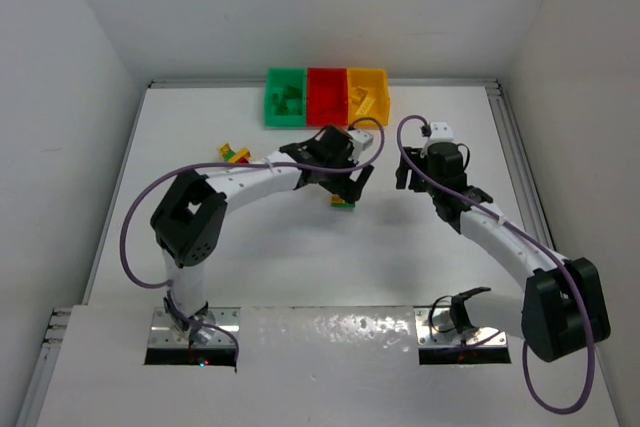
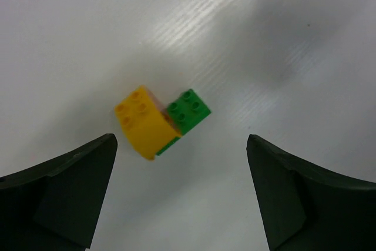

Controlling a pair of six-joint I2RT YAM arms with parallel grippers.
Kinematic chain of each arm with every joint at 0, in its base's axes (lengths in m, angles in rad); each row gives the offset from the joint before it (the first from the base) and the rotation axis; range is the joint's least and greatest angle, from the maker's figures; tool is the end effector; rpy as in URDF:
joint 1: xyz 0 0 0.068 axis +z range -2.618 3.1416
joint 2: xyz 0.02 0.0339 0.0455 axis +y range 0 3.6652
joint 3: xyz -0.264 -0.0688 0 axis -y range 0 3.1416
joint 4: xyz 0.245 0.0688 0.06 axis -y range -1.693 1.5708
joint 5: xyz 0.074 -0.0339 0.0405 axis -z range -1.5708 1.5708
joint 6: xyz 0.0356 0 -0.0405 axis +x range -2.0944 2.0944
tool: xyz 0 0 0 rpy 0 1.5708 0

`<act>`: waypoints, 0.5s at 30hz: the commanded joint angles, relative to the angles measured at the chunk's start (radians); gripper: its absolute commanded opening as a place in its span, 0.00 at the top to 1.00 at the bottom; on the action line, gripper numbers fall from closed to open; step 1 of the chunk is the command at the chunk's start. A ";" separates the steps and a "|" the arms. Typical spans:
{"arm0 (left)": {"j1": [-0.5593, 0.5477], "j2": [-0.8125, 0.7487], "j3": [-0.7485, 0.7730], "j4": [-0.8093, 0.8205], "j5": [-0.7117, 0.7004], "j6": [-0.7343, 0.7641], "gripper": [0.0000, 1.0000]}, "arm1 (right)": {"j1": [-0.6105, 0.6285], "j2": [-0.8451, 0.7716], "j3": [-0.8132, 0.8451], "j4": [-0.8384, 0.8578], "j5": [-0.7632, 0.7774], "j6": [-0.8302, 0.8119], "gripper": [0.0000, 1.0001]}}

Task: Sort the legos into containers by color

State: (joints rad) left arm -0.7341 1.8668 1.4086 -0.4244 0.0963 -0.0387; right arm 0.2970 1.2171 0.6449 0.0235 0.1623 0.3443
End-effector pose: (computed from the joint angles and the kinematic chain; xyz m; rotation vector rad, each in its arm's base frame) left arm 0.3042 -0.2791 0.2269 0.8932 2.3377 -0.4496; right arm 0.2504 0.0706 0.2220 0.1465 2.1135 0.2107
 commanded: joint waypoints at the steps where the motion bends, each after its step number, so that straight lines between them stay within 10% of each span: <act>1: -0.048 0.052 0.027 0.024 -0.187 -0.128 0.10 | 0.005 -0.045 -0.010 0.027 0.054 0.042 0.31; 15: -0.024 0.129 0.098 -0.063 -0.239 -0.234 0.19 | 0.004 -0.091 -0.042 0.033 0.028 -0.001 0.31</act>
State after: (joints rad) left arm -0.7464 1.9995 1.4612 -0.4736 -0.1299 -0.2474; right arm 0.2970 1.1465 0.6037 0.0219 0.1833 0.3569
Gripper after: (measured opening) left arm 0.814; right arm 0.690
